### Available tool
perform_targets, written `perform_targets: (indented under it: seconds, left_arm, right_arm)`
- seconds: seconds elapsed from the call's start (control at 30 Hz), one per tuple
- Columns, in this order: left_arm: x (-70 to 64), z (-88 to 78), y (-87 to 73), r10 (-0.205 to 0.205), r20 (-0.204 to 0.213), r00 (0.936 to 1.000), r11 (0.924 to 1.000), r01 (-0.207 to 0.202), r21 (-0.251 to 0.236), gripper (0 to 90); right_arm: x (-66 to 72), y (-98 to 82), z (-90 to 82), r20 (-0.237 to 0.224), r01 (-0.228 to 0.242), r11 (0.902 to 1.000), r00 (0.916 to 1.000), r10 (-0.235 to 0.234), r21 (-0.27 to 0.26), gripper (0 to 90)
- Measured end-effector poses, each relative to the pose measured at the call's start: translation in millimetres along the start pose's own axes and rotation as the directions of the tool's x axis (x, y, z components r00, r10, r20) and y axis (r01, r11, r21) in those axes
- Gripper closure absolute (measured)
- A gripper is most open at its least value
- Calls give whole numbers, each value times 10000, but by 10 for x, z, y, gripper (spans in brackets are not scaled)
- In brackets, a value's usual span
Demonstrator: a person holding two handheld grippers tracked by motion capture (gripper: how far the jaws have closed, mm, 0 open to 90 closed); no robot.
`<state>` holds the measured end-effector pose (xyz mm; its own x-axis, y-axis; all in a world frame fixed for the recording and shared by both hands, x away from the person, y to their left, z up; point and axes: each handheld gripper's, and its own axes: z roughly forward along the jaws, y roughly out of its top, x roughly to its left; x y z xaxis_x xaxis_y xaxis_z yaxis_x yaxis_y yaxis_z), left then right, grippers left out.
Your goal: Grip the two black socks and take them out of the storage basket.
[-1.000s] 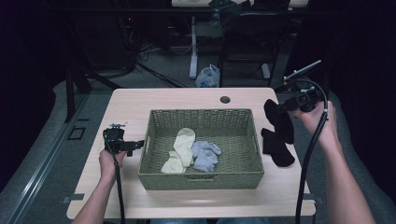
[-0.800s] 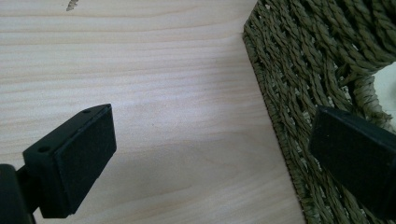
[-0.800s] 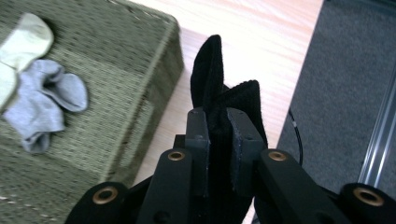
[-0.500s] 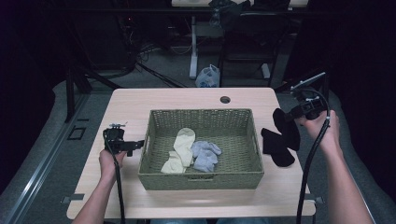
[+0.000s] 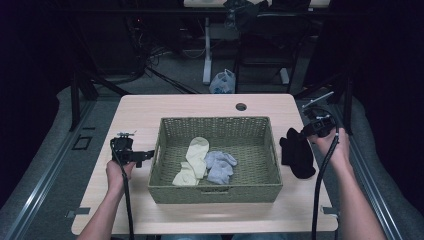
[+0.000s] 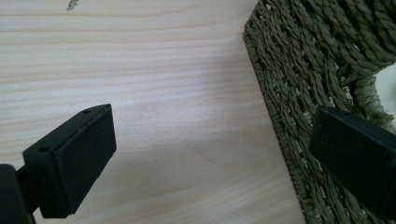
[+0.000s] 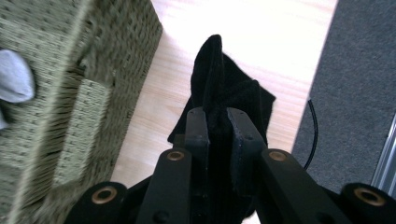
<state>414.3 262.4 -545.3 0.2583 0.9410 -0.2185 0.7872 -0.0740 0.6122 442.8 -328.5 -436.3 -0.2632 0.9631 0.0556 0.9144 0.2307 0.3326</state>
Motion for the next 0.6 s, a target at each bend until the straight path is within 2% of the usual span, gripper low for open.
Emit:
perform_targets:
  seconds: [0.23, 0.3, 0.33, 0.37, 0.4, 0.47, 0.5, 0.53, 0.6]
  left_arm:
    - [4, -3, 1, -15, 54, 10000, 10000, 15, 33, 11]
    - [4, 2, -2, -48, 30, 10000, 10000, 48, -23, 11]
    - [4, 2, -2, -48, 30, 10000, 10000, 48, -23, 11]
    - [7, -1, 0, -39, 68, 10000, 10000, 39, 31, 11]
    - [6, 0, 0, -35, 70, 10000, 10000, 35, 24, 11]
    - [6, -1, 0, -32, 75, 10000, 10000, 32, 22, 11]
    - [6, -1, 0, -37, 76, 10000, 10000, 37, 23, 11]
    - [6, 4, -2, -48, 48, 10000, 10000, 48, -27, 11]
    - [7, 5, -3, -71, 43, 10000, 10000, 71, -21, 11]
  right_arm:
    - [-4, -22, 377, -112, -172, 9990, 9998, 177, 410, 795]
    - [-13, -44, 492, -93, -374, 9984, 9992, 378, 426, 790]
    - [-13, -44, 492, -93, -374, 9984, 9992, 378, 426, 790]
    - [-34, -74, 602, -99, -530, 9972, 9985, 536, 521, 785]
    - [-43, -83, 632, -159, -547, 9967, 9983, 558, 592, 778]
    - [-61, -111, 697, -336, -612, 9958, 9974, 636, 678, 740]
    - [-45, -129, 724, -337, -830, 9955, 9958, 846, 462, 718]
    - [-55, -131, 711, -358, -652, 9955, 9971, 677, 681, 677]
    - [-46, -142, 678, -428, -570, 9968, 9973, 594, 563, 585]
